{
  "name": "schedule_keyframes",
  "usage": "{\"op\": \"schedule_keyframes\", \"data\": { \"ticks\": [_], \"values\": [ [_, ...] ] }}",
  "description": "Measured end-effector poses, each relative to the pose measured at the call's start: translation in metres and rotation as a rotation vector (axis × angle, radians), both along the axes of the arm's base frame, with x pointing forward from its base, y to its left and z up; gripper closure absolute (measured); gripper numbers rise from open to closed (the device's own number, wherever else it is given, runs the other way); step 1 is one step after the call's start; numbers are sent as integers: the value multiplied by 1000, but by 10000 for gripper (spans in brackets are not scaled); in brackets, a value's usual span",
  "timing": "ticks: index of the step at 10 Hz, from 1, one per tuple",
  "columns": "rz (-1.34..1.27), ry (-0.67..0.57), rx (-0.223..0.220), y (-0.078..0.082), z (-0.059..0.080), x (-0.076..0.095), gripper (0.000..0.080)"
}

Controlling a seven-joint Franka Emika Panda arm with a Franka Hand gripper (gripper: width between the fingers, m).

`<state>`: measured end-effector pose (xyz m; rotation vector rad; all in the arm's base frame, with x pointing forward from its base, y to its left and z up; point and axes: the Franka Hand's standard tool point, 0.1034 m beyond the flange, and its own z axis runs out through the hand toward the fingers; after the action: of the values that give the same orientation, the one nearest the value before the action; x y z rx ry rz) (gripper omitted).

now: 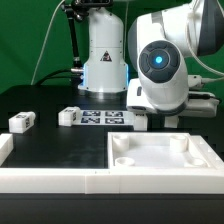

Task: Assemble one leg

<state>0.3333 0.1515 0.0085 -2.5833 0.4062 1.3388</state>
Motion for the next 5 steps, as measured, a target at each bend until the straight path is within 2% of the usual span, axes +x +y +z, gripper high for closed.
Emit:
{"op": "schedule_keyframes", "data": {
  "ticks": [5],
  "values": [
    [0,0,0,0,0,0,512]
  ]
}}
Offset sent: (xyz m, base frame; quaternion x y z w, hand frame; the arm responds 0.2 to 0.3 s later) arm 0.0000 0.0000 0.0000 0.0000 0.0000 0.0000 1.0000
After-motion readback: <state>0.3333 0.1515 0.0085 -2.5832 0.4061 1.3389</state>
